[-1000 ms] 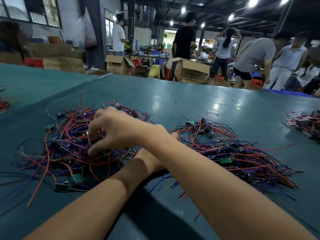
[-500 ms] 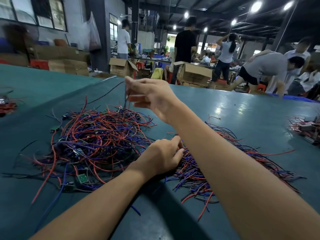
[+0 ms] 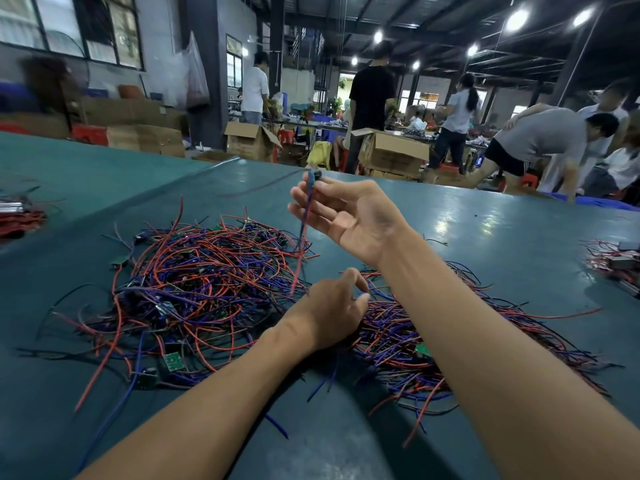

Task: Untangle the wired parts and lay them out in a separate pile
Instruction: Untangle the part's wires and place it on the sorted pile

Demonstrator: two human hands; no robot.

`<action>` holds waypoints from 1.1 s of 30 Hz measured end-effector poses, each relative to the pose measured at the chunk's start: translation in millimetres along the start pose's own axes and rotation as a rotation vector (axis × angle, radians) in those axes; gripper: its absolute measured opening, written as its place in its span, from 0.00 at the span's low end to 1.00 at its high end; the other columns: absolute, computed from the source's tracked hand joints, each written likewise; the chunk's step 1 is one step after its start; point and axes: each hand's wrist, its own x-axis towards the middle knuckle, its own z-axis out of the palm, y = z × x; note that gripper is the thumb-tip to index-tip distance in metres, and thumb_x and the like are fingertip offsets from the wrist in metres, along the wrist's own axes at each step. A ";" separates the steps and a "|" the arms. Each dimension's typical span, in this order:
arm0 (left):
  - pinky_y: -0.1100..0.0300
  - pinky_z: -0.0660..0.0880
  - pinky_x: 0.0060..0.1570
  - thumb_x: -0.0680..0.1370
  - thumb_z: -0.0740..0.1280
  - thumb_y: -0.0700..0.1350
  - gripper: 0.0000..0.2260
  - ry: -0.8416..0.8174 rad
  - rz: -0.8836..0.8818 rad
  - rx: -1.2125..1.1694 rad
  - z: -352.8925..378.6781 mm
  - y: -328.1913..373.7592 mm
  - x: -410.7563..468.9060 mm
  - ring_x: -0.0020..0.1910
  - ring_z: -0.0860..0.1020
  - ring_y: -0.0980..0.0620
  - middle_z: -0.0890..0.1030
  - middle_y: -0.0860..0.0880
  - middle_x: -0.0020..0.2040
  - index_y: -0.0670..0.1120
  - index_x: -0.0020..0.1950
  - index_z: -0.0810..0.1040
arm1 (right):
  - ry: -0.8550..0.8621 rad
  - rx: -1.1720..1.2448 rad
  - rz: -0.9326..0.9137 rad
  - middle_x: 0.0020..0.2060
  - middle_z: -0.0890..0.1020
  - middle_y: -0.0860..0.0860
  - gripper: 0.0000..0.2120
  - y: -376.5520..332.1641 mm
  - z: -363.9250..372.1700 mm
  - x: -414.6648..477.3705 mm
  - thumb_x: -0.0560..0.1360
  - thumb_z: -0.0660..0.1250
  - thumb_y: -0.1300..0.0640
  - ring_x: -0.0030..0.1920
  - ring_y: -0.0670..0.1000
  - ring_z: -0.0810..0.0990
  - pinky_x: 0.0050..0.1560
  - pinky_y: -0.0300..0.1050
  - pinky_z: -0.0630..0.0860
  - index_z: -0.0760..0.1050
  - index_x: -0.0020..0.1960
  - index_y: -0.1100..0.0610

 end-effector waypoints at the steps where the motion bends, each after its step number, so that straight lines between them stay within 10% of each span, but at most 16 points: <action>1: 0.56 0.62 0.36 0.82 0.64 0.46 0.07 0.015 -0.015 -0.038 -0.4 0.9 0.5 0.29 0.72 0.55 0.70 0.53 0.28 0.45 0.57 0.73 | 0.003 -0.015 -0.006 0.45 0.83 0.61 0.08 0.3 -5.5 -4.4 0.79 0.61 0.71 0.46 0.57 0.85 0.57 0.55 0.82 0.77 0.55 0.69; 6: 0.55 0.75 0.42 0.79 0.60 0.51 0.04 0.254 -0.024 -0.449 -11.1 5.4 -5.6 0.41 0.82 0.55 0.82 0.48 0.41 0.55 0.47 0.74 | 0.078 -0.098 -0.109 0.41 0.82 0.59 0.08 9.1 -36.0 -28.6 0.78 0.65 0.68 0.42 0.56 0.85 0.49 0.51 0.85 0.75 0.58 0.65; 10: 0.62 0.75 0.51 0.82 0.61 0.42 0.12 0.589 0.102 -0.332 -16.9 4.2 -5.4 0.49 0.77 0.57 0.79 0.51 0.54 0.43 0.63 0.78 | 0.185 -0.172 -0.107 0.36 0.81 0.53 0.10 26.5 -57.5 -42.9 0.79 0.66 0.64 0.30 0.47 0.78 0.26 0.39 0.75 0.75 0.59 0.62; 16: 0.61 0.79 0.46 0.81 0.64 0.51 0.17 0.425 -0.034 -0.640 -20.3 6.0 -4.2 0.47 0.82 0.56 0.83 0.50 0.53 0.49 0.68 0.78 | 0.208 -0.197 -0.080 0.36 0.80 0.53 0.17 51.1 -72.3 -48.6 0.71 0.70 0.62 0.28 0.49 0.77 0.22 0.40 0.71 0.74 0.59 0.61; 23: 0.47 0.78 0.41 0.73 0.66 0.38 0.17 0.114 -0.161 -1.152 -25.1 5.6 -1.6 0.44 0.81 0.38 0.83 0.41 0.55 0.48 0.59 0.84 | 0.303 -0.251 -0.223 0.39 0.83 0.57 0.07 65.3 -76.6 -60.2 0.75 0.72 0.65 0.32 0.54 0.82 0.29 0.47 0.80 0.77 0.51 0.58; 33: 0.54 0.74 0.40 0.73 0.70 0.41 0.16 -0.104 -0.214 -1.423 -33.9 0.4 1.8 0.42 0.81 0.50 0.84 0.45 0.54 0.48 0.60 0.84 | 0.342 -0.234 -0.389 0.46 0.86 0.60 0.09 72.8 -68.7 -63.9 0.73 0.75 0.60 0.36 0.57 0.84 0.31 0.47 0.80 0.83 0.53 0.58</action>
